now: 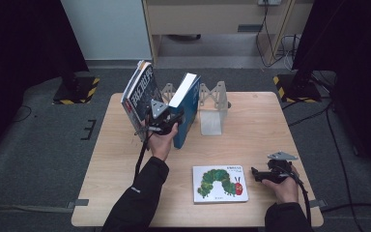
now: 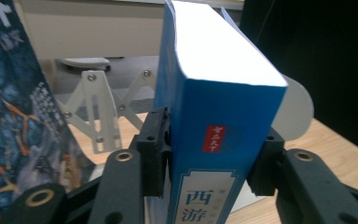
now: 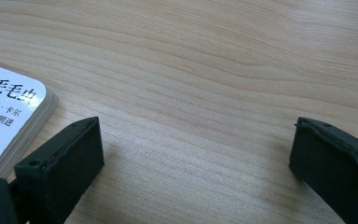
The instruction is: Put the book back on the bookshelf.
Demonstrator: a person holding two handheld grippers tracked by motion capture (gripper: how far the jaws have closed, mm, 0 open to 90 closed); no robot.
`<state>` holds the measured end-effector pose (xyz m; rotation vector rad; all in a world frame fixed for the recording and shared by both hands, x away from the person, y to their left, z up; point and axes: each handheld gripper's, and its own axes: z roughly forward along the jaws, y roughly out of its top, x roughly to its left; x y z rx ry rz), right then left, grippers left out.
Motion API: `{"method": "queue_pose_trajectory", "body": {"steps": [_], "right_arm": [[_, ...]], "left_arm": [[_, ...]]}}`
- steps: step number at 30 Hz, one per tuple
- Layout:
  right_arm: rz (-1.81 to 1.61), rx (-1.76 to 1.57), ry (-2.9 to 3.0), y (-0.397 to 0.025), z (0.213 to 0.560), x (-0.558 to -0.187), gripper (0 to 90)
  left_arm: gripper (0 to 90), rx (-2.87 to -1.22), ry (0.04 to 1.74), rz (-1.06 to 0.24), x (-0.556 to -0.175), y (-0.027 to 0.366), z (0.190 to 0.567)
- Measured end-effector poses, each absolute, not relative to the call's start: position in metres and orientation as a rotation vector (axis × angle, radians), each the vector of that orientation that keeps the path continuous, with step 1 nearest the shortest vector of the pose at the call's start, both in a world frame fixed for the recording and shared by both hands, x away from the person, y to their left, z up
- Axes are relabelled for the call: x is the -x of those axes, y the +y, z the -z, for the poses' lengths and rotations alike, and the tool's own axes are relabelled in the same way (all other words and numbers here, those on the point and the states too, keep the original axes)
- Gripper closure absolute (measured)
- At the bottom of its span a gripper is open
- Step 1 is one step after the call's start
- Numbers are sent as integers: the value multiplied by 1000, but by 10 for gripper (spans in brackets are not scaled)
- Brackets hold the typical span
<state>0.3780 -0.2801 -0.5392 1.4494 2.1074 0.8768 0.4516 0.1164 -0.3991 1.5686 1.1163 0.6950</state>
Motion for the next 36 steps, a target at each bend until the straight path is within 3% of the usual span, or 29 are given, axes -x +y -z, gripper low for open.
{"method": "queue_pose_trajectory", "body": {"steps": [19, 36], "right_arm": [[-876, -1453, 2106, -280, 539, -378, 27], [-882, -1451, 2111, -279, 539, -379, 21]], "left_arm": [[604, -1505, 1210, -799, -452, 112, 400], [605, -1487, 1213, -787, -462, 105, 399]]}}
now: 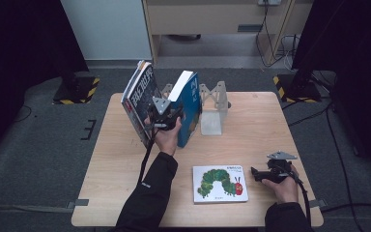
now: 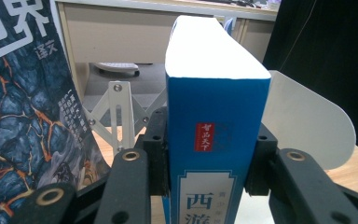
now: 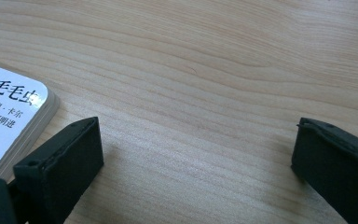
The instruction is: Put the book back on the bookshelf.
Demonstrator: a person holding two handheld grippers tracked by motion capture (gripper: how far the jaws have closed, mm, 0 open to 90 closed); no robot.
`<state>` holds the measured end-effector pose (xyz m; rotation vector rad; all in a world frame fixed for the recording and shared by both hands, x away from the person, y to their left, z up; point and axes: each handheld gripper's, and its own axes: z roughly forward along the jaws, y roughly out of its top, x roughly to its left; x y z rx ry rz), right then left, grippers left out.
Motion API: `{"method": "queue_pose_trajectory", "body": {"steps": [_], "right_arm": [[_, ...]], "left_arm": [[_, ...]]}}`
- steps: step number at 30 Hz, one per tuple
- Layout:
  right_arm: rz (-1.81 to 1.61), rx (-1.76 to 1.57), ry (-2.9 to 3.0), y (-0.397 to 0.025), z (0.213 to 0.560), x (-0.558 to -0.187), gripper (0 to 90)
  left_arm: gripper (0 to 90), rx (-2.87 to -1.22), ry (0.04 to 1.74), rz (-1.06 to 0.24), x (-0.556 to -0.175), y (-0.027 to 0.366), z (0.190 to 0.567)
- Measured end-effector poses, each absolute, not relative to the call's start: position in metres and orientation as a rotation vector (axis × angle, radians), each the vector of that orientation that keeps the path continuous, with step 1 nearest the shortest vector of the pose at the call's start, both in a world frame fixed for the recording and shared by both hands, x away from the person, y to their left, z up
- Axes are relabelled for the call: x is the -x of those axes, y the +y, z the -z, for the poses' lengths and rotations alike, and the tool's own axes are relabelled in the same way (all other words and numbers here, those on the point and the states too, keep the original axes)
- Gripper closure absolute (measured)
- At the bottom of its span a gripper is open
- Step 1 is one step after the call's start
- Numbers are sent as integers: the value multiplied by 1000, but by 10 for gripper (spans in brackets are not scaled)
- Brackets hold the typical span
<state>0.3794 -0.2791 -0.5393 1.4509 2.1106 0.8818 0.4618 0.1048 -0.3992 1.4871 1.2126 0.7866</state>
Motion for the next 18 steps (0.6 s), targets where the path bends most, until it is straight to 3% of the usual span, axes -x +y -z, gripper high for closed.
{"method": "queue_pose_trajectory", "body": {"steps": [18], "right_arm": [[-881, -1449, 2110, -278, 539, -380, 22]], "left_arm": [[604, -1500, 1182, -857, -451, 98, 404]]}}
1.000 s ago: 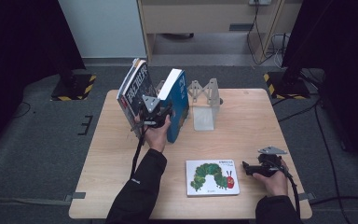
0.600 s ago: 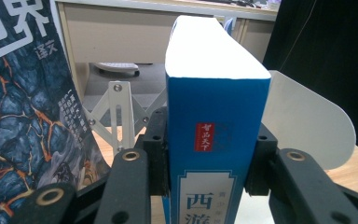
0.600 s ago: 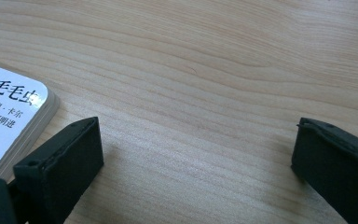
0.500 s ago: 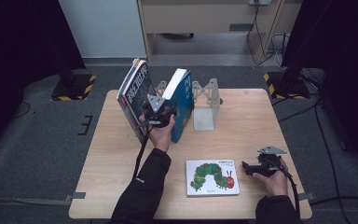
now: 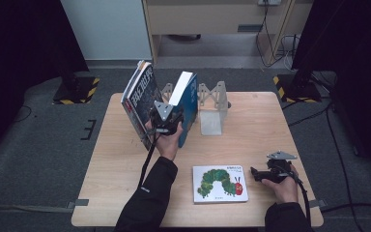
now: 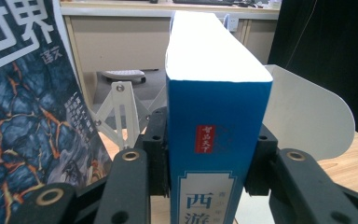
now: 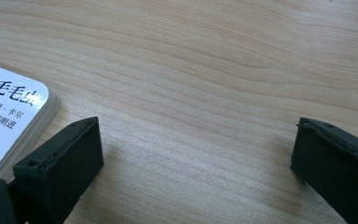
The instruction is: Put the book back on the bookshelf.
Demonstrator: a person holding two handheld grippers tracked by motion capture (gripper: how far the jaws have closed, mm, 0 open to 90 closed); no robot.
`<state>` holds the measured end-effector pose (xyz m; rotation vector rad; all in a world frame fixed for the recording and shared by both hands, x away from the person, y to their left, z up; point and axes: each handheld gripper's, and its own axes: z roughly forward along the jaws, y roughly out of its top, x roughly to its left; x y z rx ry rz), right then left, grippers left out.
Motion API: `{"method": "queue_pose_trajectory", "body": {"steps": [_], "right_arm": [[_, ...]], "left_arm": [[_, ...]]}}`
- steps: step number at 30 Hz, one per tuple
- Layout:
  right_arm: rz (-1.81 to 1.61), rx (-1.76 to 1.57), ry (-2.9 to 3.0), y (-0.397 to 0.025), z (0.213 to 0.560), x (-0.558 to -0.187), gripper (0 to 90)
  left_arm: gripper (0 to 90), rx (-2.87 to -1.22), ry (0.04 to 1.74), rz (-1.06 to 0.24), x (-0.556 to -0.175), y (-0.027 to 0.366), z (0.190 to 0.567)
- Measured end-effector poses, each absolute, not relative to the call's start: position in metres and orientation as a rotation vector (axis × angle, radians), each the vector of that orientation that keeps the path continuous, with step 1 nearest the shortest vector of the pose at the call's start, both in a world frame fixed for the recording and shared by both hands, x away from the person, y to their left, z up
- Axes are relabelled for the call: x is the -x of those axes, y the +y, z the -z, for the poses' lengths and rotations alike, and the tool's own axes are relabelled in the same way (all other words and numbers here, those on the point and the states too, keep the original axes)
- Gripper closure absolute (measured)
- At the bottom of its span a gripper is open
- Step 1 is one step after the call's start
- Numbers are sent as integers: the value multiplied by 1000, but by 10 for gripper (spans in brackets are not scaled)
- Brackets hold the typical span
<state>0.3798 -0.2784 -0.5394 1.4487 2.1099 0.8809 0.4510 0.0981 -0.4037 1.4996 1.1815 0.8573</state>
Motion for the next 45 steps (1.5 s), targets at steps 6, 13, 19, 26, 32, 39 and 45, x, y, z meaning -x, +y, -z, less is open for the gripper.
{"method": "queue_pose_trajectory", "body": {"steps": [6, 13, 19, 26, 32, 39, 45], "right_arm": [[-882, -1447, 2118, -278, 539, -380, 21], [-886, -1444, 2124, -278, 539, -381, 21], [-886, -1446, 2125, -277, 539, -381, 21], [-886, -1443, 2126, -278, 539, -382, 20], [-885, -1443, 2126, -277, 539, -382, 20], [-885, -1442, 2126, -277, 539, -382, 21], [-883, -1431, 2124, -277, 539, -382, 25]], "left_arm": [[605, -1491, 1187, -871, -454, 93, 404], [605, -1479, 1187, -871, -459, 92, 405], [604, -1483, 1184, -851, -469, 91, 402], [603, -1506, 1172, -843, -463, 90, 402], [598, -1522, 1158, -835, -458, 92, 403], [542, -1544, 1149, -752, -445, 100, 416], [582, -1549, 1157, -700, -441, 106, 429]]}}
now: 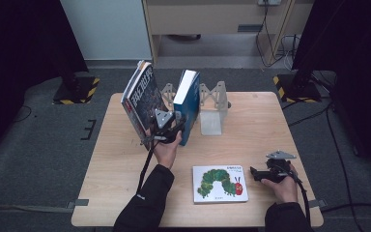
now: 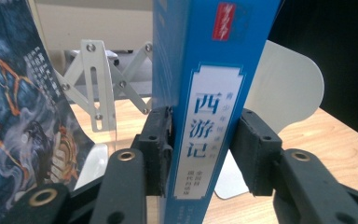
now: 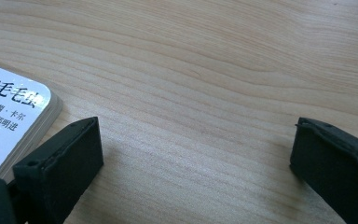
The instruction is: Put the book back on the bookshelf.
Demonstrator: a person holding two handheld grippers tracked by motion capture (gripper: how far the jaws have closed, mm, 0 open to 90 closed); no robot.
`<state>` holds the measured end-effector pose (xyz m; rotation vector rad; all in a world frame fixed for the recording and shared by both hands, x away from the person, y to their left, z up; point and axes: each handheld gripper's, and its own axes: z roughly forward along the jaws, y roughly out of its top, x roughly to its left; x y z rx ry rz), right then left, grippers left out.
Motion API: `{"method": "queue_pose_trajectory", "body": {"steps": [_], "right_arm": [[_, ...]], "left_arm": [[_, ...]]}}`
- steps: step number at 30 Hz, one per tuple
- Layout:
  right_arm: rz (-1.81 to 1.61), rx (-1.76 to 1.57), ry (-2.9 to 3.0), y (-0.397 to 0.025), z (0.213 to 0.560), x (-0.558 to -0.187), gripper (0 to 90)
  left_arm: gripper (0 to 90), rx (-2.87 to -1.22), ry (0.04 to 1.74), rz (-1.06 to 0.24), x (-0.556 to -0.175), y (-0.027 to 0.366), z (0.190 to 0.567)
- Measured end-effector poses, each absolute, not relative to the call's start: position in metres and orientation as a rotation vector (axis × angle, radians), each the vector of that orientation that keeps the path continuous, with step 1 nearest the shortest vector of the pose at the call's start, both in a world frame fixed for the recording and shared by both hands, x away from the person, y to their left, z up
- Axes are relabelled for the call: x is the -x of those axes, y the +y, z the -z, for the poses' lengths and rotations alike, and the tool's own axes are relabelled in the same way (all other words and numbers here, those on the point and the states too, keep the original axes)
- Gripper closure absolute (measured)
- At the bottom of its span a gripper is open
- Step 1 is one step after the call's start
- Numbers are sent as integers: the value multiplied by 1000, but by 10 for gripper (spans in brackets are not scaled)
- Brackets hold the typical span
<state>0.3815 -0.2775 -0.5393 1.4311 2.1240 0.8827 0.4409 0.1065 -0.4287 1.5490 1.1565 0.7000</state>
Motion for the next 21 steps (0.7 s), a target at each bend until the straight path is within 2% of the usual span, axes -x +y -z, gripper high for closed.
{"method": "queue_pose_trajectory", "body": {"steps": [10, 21], "right_arm": [[-884, -1431, 2121, -277, 539, -382, 25], [-884, -1431, 2121, -277, 539, -382, 25]], "left_arm": [[596, -1557, 1168, -773, -440, 88, 428], [585, -1555, 1176, -731, -455, 76, 426]]}}
